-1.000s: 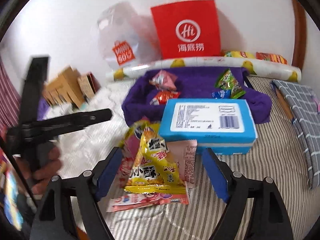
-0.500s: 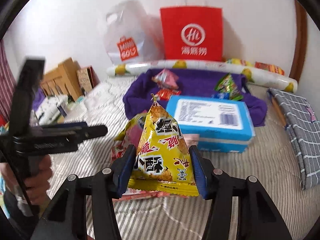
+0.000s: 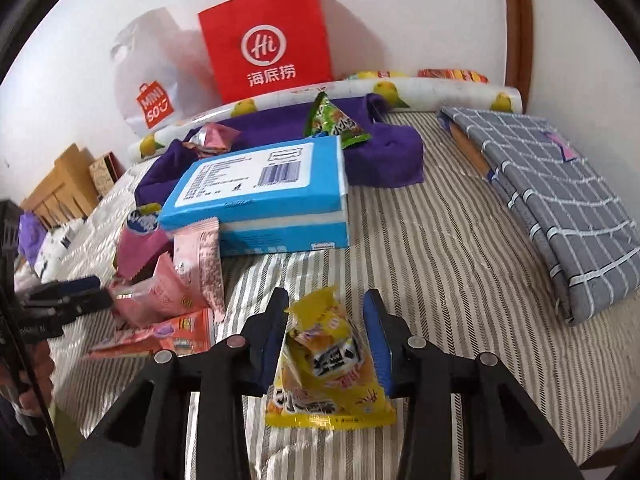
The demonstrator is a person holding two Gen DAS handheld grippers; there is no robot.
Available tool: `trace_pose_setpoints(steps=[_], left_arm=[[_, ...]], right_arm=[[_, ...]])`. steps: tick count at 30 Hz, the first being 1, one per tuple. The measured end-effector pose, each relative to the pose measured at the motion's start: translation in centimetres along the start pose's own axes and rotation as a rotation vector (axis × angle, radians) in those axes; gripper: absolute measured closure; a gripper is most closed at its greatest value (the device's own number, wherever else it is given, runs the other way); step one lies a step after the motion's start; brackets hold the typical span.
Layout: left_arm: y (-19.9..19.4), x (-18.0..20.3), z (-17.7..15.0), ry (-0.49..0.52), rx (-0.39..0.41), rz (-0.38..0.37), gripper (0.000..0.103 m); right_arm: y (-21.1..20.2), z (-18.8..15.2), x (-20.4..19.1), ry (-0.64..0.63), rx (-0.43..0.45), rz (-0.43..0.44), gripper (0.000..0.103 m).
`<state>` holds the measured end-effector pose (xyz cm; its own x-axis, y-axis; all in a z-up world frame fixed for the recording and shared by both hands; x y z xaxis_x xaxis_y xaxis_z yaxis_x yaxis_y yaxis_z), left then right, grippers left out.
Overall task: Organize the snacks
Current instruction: 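Grasp the yellow cracker bag with the right tool while the left tool grasps the pink-red gummy bag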
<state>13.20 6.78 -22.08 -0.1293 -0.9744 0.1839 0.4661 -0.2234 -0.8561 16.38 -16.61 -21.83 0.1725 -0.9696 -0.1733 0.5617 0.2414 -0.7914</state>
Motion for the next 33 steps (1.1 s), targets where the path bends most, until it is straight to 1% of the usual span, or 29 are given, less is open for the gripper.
trace_pose_setpoints(steps=[2, 5, 7, 9, 11, 12, 13, 14, 15, 17, 19, 21, 25, 27, 29, 30, 31, 32, 33], left_arm=[[0.4, 0.6, 0.3, 0.039, -0.004, 0.011, 0.027], [1.3, 1.2, 0.5, 0.082, -0.021, 0.043, 0.027], [1.9, 1.4, 0.6, 0.104, -0.024, 0.067, 0.027], [2.1, 1.6, 0.7, 0.129, -0.011, 0.105, 0.027], [2.2, 1.7, 1.0, 0.130, -0.007, 0.116, 0.027], [2.2, 1.7, 1.0, 0.127, -0.005, 0.117, 0.027], [2.1, 1.6, 1.0, 0.123, -0.003, 0.115, 0.028], [2.0, 1.6, 1.1, 0.117, 0.002, 0.112, 0.037], [1.8, 1.3, 1.1, 0.104, 0.007, 0.122, 0.043], [1.7, 1.1, 1.1, 0.088, 0.008, 0.105, 0.043], [1.3, 0.8, 1.0, 0.075, 0.010, 0.082, 0.044], [1.0, 0.6, 0.8, 0.065, 0.011, 0.085, 0.046], [0.8, 0.0, 0.5, 0.043, 0.002, 0.098, 0.046], [1.1, -0.1, 0.4, 0.039, -0.003, 0.105, 0.044], [1.2, 0.0, 0.4, 0.034, 0.006, 0.115, 0.044], [1.2, 0.0, 0.5, 0.033, 0.009, 0.122, 0.044], [1.3, 0.0, 0.6, 0.032, 0.014, 0.128, 0.044], [1.4, 0.1, 0.6, 0.031, 0.017, 0.135, 0.048], [1.5, 0.1, 0.6, 0.036, 0.018, 0.142, 0.051]], right_arm=[[0.4, 0.2, 0.0, -0.009, 0.010, 0.017, 0.065], [1.3, 0.1, -0.1, -0.049, -0.012, -0.022, 0.066], [1.5, -0.1, -0.1, -0.063, -0.018, -0.016, 0.065], [1.4, -0.4, 0.0, -0.071, -0.030, -0.008, 0.062], [1.1, -0.7, 0.2, -0.075, -0.039, -0.017, 0.054], [0.9, -1.0, 0.3, -0.078, -0.045, -0.017, 0.053], [0.7, -1.2, 0.4, -0.081, -0.050, -0.014, 0.052], [0.4, -1.4, 0.4, -0.081, -0.049, -0.009, 0.052], [0.0, -1.7, 0.5, -0.076, -0.046, 0.000, 0.050], [-0.5, -2.1, 0.5, -0.079, -0.046, 0.012, 0.043], [-1.0, -2.5, 0.4, -0.088, -0.040, 0.026, 0.041], [-1.0, -2.8, 0.2, -0.099, -0.037, 0.023, 0.038], [-0.2, -3.0, 0.0, -0.114, -0.033, -0.017, 0.038], [0.2, -2.9, -0.1, -0.109, -0.028, -0.028, 0.038], [0.6, -2.8, -0.1, -0.114, -0.021, -0.041, 0.043], [0.9, -2.8, -0.1, -0.118, -0.023, -0.062, 0.045], [1.1, -2.8, 0.0, -0.119, -0.022, -0.076, 0.049], [1.4, -2.7, 0.1, -0.119, -0.024, -0.087, 0.054], [1.6, -2.7, 0.2, -0.117, -0.028, -0.089, 0.054]])
Point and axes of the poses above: each gripper's, at about its wrist camera, not at the fingertips, and y roughly the way its jaws point, x to its right, z to its top, the point moved 6 cm from there along y, roughly the way its jaws point, and after that the axes turned 6 degrees about -x, right-handed, at the moved point
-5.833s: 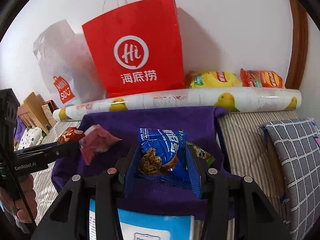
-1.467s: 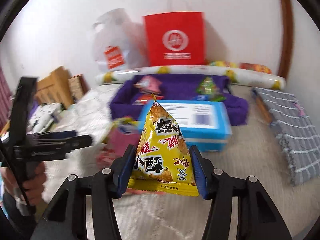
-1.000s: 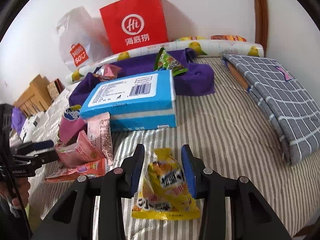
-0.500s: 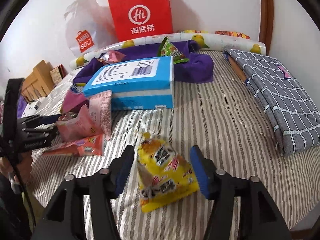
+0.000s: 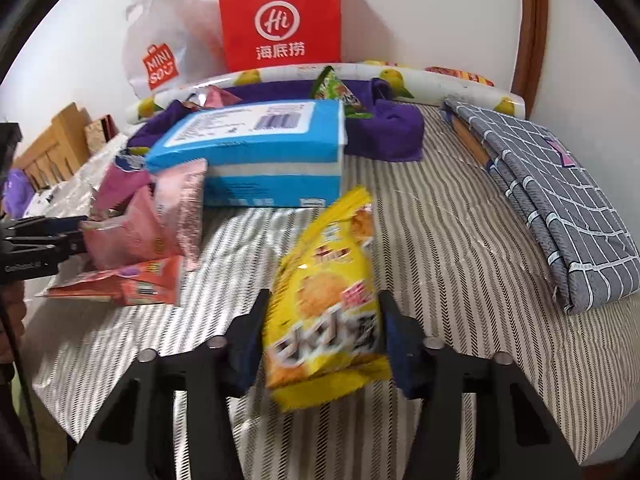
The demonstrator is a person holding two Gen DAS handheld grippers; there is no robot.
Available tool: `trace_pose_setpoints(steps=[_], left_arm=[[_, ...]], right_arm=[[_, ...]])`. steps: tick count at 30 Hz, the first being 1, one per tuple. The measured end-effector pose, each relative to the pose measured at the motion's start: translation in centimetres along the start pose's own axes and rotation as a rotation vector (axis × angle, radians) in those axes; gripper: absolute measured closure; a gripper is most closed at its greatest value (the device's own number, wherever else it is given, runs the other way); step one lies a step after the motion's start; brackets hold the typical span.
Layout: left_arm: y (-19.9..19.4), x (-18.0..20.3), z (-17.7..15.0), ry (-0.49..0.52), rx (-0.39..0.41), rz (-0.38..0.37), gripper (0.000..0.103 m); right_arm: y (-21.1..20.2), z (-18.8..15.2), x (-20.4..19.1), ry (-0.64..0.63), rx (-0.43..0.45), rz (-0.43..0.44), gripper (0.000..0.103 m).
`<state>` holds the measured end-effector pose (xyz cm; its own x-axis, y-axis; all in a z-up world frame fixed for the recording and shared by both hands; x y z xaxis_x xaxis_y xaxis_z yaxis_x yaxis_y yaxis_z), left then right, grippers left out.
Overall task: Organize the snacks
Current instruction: 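Grasp the yellow cracker bag with the right tool while the left tool grasps the pink-red gummy bag, then lift and carry the yellow bag and pink-red gummy bag toward the purple towel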
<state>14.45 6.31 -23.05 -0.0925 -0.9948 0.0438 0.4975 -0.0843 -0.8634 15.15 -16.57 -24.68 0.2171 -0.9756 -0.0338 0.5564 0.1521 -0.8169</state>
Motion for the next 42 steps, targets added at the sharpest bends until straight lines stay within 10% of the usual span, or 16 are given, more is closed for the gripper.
trace_pose_setpoints(steps=[42], left_arm=[[-8.8, 1.3, 7.9, -0.082, 0.128, -0.145, 0.054]], right_arm=[[-8.5, 10.5, -1.4, 0.007, 0.162, 0.104, 0.058]])
Point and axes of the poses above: each gripper's, at about its wrist camera, not at the fingertips, and y roughly the way its jaws point, x to its right, z to its top, the point moved 6 cm from there along y, roughly the way its jaws point, and after that the axes turned 6 degrees about -x, right-handed, at the moved point
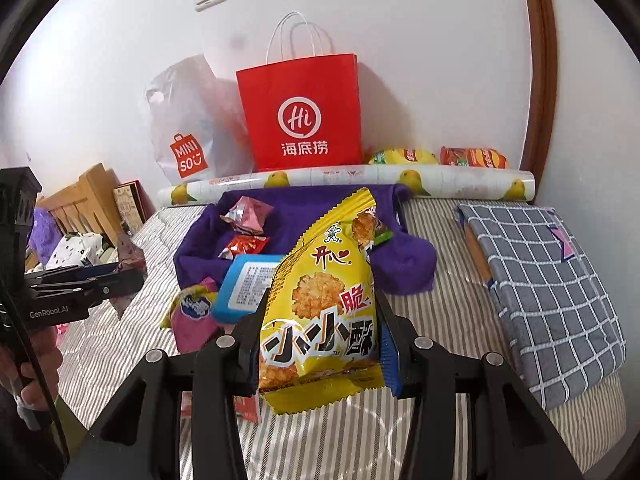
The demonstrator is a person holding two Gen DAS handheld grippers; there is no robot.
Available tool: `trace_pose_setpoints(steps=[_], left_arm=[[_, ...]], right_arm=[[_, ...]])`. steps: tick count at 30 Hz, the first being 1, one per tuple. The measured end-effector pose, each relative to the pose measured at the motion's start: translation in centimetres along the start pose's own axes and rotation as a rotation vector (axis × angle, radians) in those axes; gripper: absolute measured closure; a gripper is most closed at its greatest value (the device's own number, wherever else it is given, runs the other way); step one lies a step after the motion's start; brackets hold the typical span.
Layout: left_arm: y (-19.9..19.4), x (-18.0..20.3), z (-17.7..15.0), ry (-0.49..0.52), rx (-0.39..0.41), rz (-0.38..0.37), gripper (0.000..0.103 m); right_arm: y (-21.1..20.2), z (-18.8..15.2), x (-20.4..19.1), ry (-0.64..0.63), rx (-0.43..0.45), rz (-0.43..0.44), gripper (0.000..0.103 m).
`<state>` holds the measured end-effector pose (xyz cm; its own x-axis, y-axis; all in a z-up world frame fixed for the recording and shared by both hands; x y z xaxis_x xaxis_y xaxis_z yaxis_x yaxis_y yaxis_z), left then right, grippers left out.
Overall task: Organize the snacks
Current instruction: 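Lift and carry the yellow bag and pink-red gummy bag toward the purple towel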
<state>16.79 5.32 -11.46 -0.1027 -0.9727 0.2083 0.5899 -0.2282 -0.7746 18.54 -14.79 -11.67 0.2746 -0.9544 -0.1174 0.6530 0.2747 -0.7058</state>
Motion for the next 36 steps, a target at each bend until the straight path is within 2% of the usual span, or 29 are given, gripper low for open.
trace_pose_setpoints(steps=[17, 28, 36], left_arm=[[0.1, 2.4, 4.8, 0.025, 0.013, -0.026, 0.054], [1.0, 2.9, 8.4, 0.055, 0.032, 0.001, 0.053], [1.9, 2.6, 11.5, 0.066, 0.045, 0.011, 0.053]], right_arm=[[0.0, 4.9, -1.4, -0.022, 0.040, 0.036, 0.058], [2.1, 8.0, -2.0, -0.015, 0.031, 0.058, 0.058], [4.1, 10.4, -1.7, -0.002, 0.040, 0.038, 0.058]])
Point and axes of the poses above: each gripper's, at about its wrist camera, not at the fingertips, and y roughly the way its jaws point, x to its right, z to its top, the point moved 6 cm from there along y, roughly the way its jaws point, and after that the axes turned 6 degrees about -x, right-handed, at the moved point
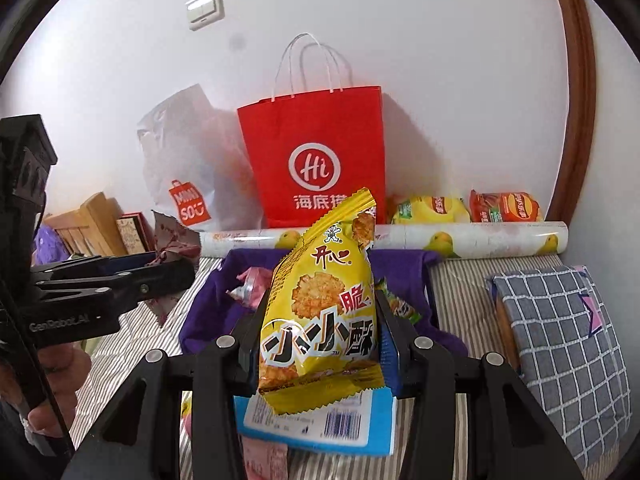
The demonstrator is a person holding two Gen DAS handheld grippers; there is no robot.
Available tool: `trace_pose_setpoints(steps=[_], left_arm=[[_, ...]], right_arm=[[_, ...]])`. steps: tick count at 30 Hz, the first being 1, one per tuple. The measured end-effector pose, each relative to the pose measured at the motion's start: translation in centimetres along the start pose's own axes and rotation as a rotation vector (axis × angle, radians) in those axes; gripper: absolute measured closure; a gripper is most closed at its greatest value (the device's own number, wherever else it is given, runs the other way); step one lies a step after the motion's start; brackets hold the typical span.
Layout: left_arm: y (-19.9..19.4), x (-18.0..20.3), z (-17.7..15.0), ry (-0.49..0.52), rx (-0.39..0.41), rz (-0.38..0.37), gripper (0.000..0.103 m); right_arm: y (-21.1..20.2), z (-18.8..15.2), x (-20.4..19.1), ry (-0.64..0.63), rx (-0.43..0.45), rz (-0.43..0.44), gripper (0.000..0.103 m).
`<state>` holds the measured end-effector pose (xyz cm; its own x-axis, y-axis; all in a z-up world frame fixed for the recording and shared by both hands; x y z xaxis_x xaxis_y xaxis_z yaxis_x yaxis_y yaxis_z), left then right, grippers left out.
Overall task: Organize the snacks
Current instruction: 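Lift and carry the yellow bag and pink-red gummy bag toward the purple towel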
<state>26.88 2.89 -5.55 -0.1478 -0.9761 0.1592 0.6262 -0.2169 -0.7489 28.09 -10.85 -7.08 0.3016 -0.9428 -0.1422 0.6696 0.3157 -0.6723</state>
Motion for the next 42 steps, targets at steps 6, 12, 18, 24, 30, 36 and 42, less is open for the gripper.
trace_pose_setpoints(steps=[6, 12, 18, 24, 30, 36, 42], left_arm=[[1.4, -1.6, 1.7, 0.012, 0.001, 0.028, 0.053], [3.4, -3.1, 3.1, 0.001, -0.012, 0.042, 0.053], [5.8, -4.2, 3.9, -0.001, -0.027, 0.048, 0.053], [8.1, -5.2, 4.4, -0.002, -0.058, 0.059, 0.053], [9.8, -6.2, 4.1, -0.017, -0.071, 0.059, 0.053], [11.5, -7.3, 3.4, -0.033, -0.108, 0.066, 0.053], [12.0, -7.4, 3.2, -0.026, -0.123, 0.066, 0.053]], right_arm=[[2.2, 1.7, 0.8, 0.014, -0.003, -0.019, 0.058], [4.3, 3.1, 1.5, 0.025, -0.004, -0.030, 0.058], [7.1, 3.8, 1.9, 0.050, -0.024, -0.026, 0.058], [10.2, 3.5, 1.3, 0.035, -0.070, -0.020, 0.058], [12.6, 2.5, 0.9, 0.021, -0.097, -0.003, 0.058], [14.6, 1.5, 1.2, 0.020, -0.140, 0.000, 0.058], [15.4, 0.5, 1.9, 0.038, -0.172, -0.002, 0.058]])
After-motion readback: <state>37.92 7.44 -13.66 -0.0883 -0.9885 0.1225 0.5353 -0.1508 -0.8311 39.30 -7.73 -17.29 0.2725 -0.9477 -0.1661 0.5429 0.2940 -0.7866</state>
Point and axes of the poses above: each gripper's, at about its wrist camera, not at the fingertips, and y roughly the way its jaws point, x to its right, z to its top, the point moved 6 cm from there along y, roughly the way its jaws point, and after that the axes turned 6 degrees about -x, right-handed, at the moved point
